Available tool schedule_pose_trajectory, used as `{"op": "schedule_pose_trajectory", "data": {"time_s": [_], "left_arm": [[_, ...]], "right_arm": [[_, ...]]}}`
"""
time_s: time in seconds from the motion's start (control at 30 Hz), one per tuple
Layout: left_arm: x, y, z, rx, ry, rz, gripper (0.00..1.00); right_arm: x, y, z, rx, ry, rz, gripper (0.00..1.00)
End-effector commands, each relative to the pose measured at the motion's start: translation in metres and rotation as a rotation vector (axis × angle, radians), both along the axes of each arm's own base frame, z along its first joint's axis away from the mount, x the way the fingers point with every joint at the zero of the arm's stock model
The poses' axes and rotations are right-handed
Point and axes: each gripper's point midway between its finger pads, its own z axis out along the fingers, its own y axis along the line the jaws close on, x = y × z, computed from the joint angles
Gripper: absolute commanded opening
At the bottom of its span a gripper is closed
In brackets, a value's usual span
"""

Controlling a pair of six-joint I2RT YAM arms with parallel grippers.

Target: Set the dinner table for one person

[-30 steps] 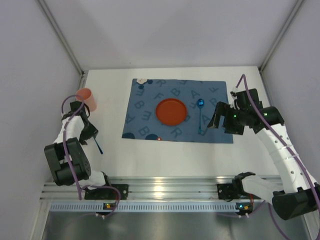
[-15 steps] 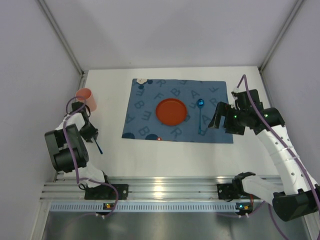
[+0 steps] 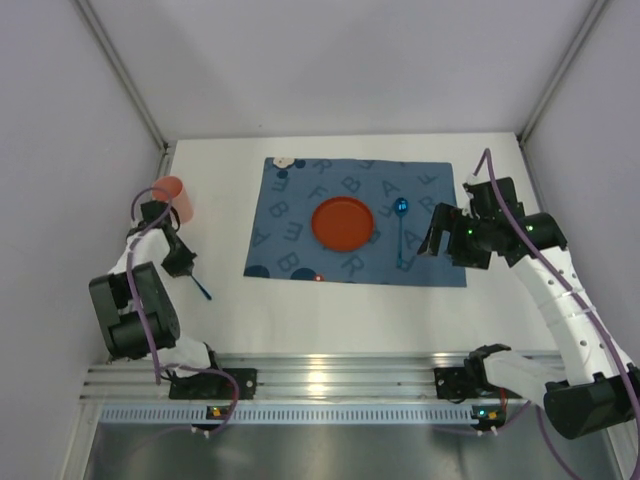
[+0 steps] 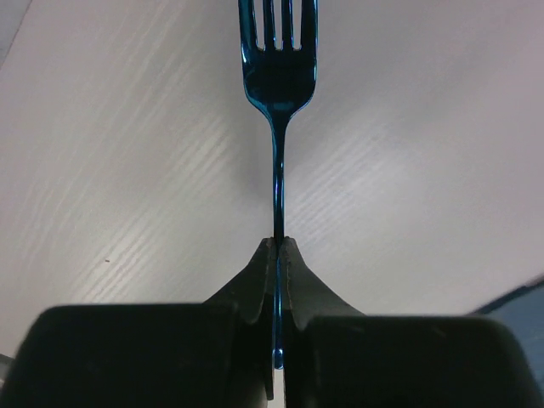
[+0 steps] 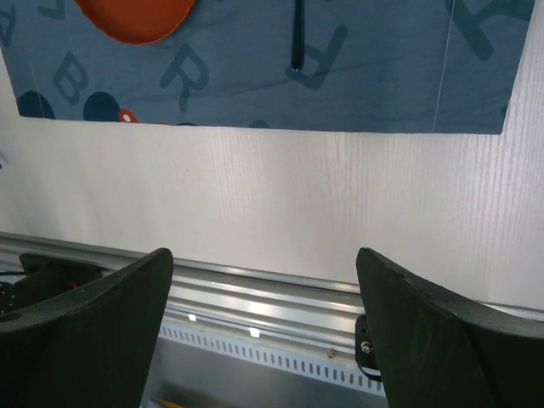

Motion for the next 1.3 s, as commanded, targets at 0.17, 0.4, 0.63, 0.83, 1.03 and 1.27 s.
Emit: {"op": "schedule_pose_trajectory", "data": {"time_s": [0.17, 0.4, 0.63, 0.83, 1.03, 1.27], "left_arm": [[0.056, -0.069, 0.109, 0.118, -0.287, -0.244, 0.00], [0.103, -0.165, 0.121, 0.066, -0.352, -0.503, 0.00], [0.158, -0.237, 0.101, 0.091, -0.301, -0.697, 0.00], [0.163, -0.249, 0.051, 0.080, -0.198, -0.723, 0.00], [0.160, -0.251, 0.028, 0.073, -0.179, -0.733, 0.03], [0.172, -0.254, 0.032, 0.100, -0.203, -0.759, 0.12]], "right_arm": [[0.003, -0.006, 0.010, 0.005, -0.046, -0.041, 0.90], [-0.005, -0.007, 0.011, 0.013, -0.050, -0.043, 0.89], [-0.015, -0.015, 0.013, -0.014, -0.047, -0.054, 0.89], [-0.021, -0.022, 0.014, -0.039, -0.046, -0.068, 0.90], [-0.021, -0.024, 0.007, -0.050, -0.028, -0.076, 0.89], [-0.011, -0.020, -0.005, -0.050, 0.008, -0.068, 0.89]]}}
